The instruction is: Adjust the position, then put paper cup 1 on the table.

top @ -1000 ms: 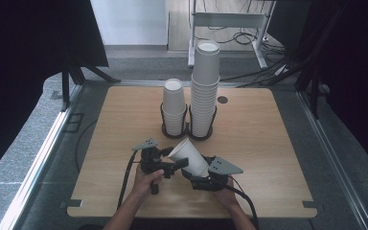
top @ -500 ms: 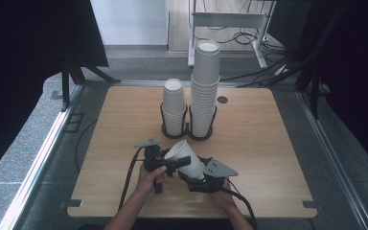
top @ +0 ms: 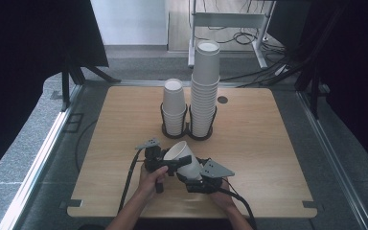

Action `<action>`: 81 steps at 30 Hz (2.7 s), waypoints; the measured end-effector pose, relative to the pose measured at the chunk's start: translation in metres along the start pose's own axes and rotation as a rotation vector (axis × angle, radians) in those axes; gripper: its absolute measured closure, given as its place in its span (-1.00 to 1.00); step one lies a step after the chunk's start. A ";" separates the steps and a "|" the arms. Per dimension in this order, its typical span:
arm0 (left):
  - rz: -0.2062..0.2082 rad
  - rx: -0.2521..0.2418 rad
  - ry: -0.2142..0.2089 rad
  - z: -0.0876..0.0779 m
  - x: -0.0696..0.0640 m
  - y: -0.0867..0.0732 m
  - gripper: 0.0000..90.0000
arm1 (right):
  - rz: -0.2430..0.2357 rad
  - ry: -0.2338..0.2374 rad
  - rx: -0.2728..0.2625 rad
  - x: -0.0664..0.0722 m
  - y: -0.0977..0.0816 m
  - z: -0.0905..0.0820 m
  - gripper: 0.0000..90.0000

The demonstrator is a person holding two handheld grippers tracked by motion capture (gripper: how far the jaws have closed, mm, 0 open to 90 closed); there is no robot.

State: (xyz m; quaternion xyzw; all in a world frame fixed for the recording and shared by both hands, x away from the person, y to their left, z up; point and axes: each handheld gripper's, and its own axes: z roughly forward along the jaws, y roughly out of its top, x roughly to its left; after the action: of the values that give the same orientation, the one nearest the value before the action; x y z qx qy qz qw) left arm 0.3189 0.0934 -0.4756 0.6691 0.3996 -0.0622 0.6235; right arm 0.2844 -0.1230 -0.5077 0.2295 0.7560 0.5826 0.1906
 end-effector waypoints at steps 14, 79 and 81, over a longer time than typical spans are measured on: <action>0.145 0.014 0.066 -0.002 -0.014 0.000 -0.85 | -0.021 0.002 0.023 0.001 0.000 0.000 -0.53; 0.412 -0.077 0.468 -0.067 -0.004 0.031 -0.85 | 0.023 -0.045 0.088 -0.008 -0.003 -0.011 -0.59; 0.419 -0.069 0.489 -0.068 -0.002 0.031 -0.85 | 0.019 -0.048 0.092 -0.008 -0.003 -0.011 -0.59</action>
State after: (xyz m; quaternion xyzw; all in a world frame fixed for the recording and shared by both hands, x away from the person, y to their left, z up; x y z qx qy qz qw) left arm 0.3084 0.1556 -0.4355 0.7106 0.3928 0.2437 0.5305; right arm 0.2847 -0.1368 -0.5080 0.2591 0.7750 0.5434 0.1923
